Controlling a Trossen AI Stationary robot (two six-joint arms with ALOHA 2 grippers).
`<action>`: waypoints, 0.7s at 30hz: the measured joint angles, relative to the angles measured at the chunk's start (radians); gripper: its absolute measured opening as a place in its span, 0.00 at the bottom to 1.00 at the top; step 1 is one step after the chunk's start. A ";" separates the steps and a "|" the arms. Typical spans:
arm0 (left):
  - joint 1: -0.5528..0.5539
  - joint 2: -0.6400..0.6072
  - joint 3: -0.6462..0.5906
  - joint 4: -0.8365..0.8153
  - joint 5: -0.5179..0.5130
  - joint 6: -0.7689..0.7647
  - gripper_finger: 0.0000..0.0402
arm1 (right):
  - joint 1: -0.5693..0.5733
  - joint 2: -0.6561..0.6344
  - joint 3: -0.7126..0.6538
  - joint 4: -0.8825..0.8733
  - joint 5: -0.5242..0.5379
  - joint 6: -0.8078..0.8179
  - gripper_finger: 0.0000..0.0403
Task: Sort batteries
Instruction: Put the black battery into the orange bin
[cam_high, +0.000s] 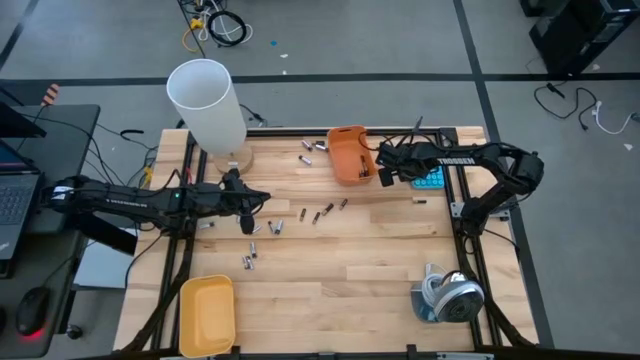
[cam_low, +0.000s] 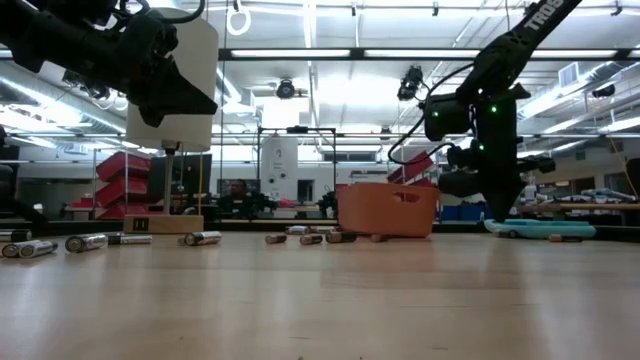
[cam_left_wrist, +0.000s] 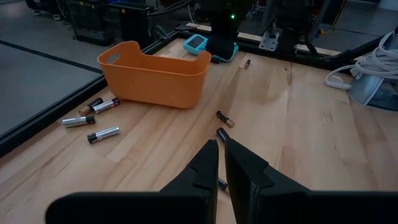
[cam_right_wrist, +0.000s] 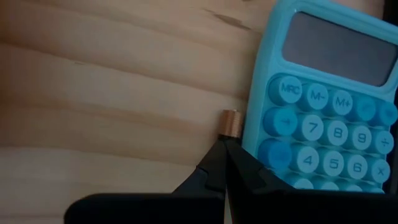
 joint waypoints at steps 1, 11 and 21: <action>0.000 0.000 0.000 0.000 0.000 0.000 0.08 | 0.000 -0.002 0.000 -0.003 0.000 0.002 0.00; 0.000 0.000 0.000 0.001 0.000 -0.001 0.08 | 0.021 -0.087 0.005 -0.011 0.003 0.024 0.00; 0.000 0.000 0.000 0.001 0.000 -0.007 0.08 | 0.005 -0.092 -0.026 -0.013 -0.029 0.047 0.00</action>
